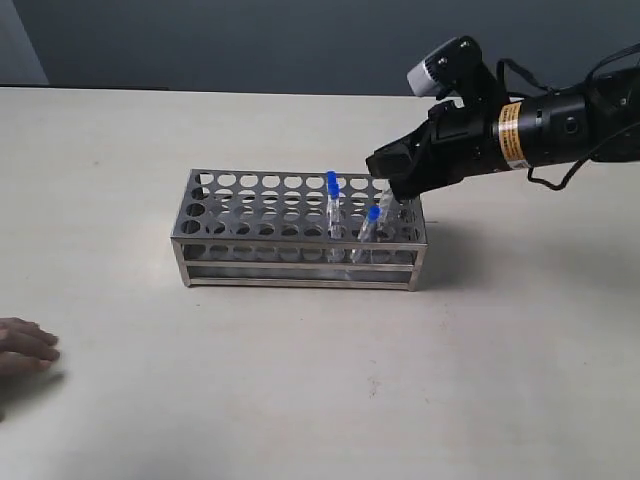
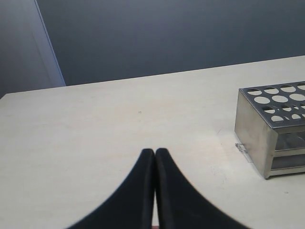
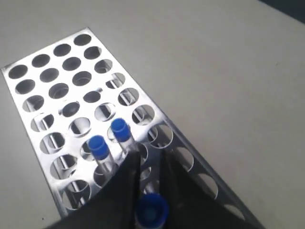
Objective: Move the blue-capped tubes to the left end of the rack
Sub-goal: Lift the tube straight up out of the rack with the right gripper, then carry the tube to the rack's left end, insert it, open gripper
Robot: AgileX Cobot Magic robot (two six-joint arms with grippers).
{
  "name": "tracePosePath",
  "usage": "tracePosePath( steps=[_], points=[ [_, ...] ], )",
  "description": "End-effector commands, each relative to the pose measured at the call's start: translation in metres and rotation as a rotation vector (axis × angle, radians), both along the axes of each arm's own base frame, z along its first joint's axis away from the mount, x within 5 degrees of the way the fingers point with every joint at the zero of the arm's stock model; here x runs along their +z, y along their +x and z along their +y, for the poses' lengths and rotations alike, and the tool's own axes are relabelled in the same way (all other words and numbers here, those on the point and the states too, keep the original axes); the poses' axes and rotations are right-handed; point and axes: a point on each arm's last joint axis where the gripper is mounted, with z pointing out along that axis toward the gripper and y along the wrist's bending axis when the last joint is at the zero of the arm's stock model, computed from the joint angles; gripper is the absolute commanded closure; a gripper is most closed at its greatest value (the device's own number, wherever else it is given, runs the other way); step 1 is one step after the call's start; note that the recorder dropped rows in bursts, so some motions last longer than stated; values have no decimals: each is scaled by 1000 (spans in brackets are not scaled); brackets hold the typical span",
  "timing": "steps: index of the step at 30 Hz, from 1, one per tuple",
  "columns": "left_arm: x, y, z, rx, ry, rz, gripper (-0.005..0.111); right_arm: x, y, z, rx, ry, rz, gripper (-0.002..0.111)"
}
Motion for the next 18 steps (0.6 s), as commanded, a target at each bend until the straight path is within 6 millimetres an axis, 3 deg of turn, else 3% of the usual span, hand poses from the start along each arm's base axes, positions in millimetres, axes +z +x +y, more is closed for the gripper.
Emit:
tracePosePath(
  steps=[1,4,9,10,14,18],
  points=[
    [2,0,0,-6,-5,-10,106,25,-4,-3,-3,18,-76,108],
    [2,0,0,-6,-5,-10,106,45,-10,16,44,51,-132,108],
    [2,0,0,-6,-5,-10,106,65,-25,80,125,34,-248,108],
    [2,0,0,-6,-5,-10,106,69,-29,102,132,22,-288,108],
    [2,0,0,-6,-5,-10,106,65,-23,151,178,33,-326,108],
    [2,0,0,-6,-5,-10,106,47,-1,177,172,57,-310,108]
  ],
)
